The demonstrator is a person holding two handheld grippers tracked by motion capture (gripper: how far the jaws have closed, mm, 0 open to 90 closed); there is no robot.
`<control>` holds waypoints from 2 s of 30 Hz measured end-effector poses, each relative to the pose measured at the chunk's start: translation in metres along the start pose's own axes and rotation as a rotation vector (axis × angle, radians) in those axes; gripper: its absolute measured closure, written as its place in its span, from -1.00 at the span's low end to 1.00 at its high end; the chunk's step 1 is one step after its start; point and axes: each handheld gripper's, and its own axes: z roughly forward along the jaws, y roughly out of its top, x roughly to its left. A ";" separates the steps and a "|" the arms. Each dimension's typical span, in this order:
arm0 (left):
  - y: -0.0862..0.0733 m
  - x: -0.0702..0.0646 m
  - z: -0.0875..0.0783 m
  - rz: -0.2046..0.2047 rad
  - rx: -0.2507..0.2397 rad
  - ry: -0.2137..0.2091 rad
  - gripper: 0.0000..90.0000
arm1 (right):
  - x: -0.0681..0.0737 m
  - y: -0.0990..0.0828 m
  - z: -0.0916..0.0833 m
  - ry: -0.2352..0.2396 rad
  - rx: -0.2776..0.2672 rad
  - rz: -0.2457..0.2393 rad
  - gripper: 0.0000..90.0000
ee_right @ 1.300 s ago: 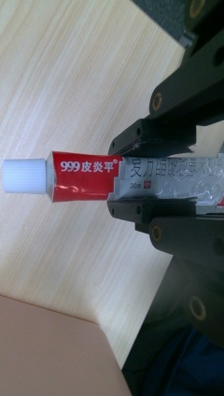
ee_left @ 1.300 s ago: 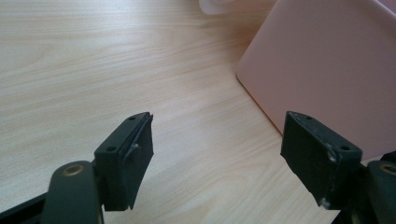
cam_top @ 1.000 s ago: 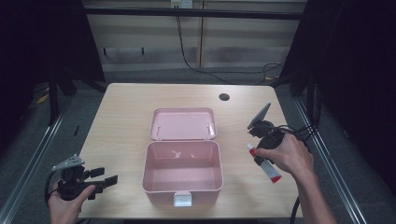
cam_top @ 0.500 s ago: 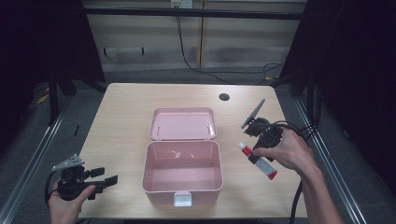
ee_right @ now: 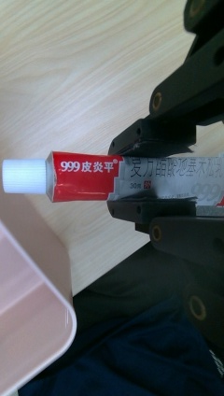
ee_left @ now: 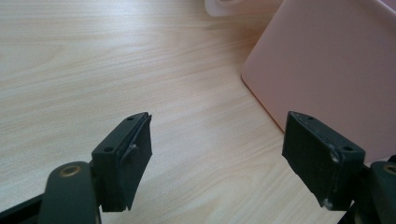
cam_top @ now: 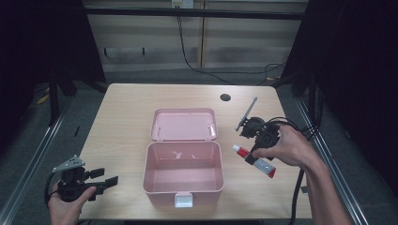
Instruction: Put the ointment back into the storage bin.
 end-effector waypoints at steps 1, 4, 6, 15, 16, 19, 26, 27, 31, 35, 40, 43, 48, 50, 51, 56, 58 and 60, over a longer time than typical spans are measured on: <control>0.000 0.001 0.000 -0.003 -0.003 -0.002 -0.47 | 0.003 0.004 -0.001 0.014 -0.006 -0.035 0.58; 0.000 0.001 0.000 -0.012 -0.008 -0.002 -0.47 | 0.005 0.007 -0.001 0.017 -0.007 -0.039 0.58; -0.001 0.001 -0.001 -0.012 -0.005 -0.003 -0.47 | 0.006 0.011 -0.002 0.015 -0.016 -0.051 0.58; -0.001 0.001 -0.001 -0.019 -0.011 -0.018 -0.47 | 0.015 0.025 -0.006 0.041 -0.065 -0.096 0.58; -0.001 0.000 -0.001 -0.007 -0.006 -0.013 -0.47 | 0.015 0.027 -0.007 0.044 -0.072 -0.100 0.58; 0.000 -0.002 0.000 0.009 0.001 -0.010 -0.47 | 0.019 0.033 -0.006 0.048 -0.077 -0.118 0.58; -0.001 0.000 -0.001 -0.004 -0.005 -0.009 -0.47 | 0.031 0.052 -0.004 0.054 -0.066 -0.160 0.58; 0.000 0.000 -0.001 0.002 0.000 -0.006 -0.47 | 0.032 0.054 -0.003 0.056 -0.071 -0.165 0.58; 0.000 0.000 0.000 0.004 -0.001 -0.009 -0.46 | 0.040 0.067 0.000 0.064 -0.071 -0.187 0.58; -0.001 0.000 0.000 -0.015 -0.005 -0.037 -0.47 | 0.050 0.083 0.001 0.070 -0.070 -0.225 0.58; -0.001 0.001 -0.001 -0.019 -0.012 -0.035 -0.47 | 0.057 0.092 0.001 0.070 -0.071 -0.247 0.58; -0.002 0.004 -0.002 -0.032 -0.014 -0.029 -0.47 | 0.064 0.100 0.006 0.074 -0.063 -0.279 0.58; -0.002 0.002 -0.002 -0.028 -0.012 -0.027 -0.47 | 0.074 0.110 0.011 0.077 -0.054 -0.310 0.58; -0.002 0.003 -0.002 -0.024 -0.011 -0.028 -0.47 | 0.077 0.113 0.014 0.081 -0.053 -0.313 0.58; -0.002 0.003 -0.002 -0.027 -0.011 -0.028 -0.46 | 0.078 0.115 0.015 0.086 -0.058 -0.321 0.58; -0.003 0.003 -0.004 -0.032 -0.015 -0.016 -0.45 | 0.085 0.123 0.024 0.091 -0.036 -0.339 0.58; -0.003 0.004 -0.003 -0.030 -0.011 -0.017 -0.45 | 0.089 0.128 0.028 0.089 -0.011 -0.356 0.58; -0.003 0.003 -0.003 -0.032 -0.014 -0.017 -0.45 | 0.090 0.129 0.030 0.085 -0.015 -0.365 0.58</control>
